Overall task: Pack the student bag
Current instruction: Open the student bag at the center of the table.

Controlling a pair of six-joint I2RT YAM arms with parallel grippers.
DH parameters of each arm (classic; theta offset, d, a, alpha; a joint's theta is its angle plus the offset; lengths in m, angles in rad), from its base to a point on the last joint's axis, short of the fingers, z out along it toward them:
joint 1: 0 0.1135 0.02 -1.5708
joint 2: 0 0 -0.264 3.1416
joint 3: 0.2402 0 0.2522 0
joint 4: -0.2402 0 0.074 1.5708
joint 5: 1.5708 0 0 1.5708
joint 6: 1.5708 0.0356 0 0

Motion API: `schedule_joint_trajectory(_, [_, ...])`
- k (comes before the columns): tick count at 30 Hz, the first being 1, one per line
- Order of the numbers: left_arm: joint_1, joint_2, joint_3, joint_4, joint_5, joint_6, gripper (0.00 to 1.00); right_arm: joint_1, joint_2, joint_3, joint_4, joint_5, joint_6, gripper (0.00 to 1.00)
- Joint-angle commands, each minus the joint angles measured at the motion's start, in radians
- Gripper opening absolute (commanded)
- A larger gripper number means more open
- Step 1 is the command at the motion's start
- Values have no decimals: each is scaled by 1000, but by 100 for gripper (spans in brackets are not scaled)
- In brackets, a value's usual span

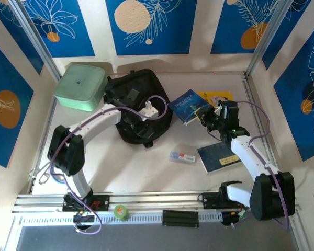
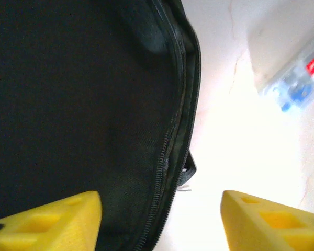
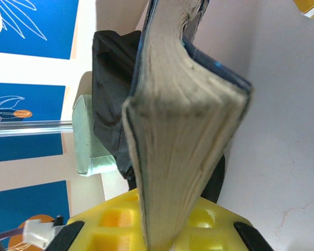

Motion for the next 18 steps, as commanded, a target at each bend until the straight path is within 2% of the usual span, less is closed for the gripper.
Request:
schedule_joint_trajectory(1, [-9,42,52,-81,-6,83,55,1,-34,3,25,1,-11,2])
schedule_joint_trajectory(12, [-37,131,97,-43,-72,101,46,0,-33,-4,25,3,1,2])
schedule_joint_trajectory(18, [-45,166,104,-57,-68,120,53,-1,-34,-4,20,3,3,2])
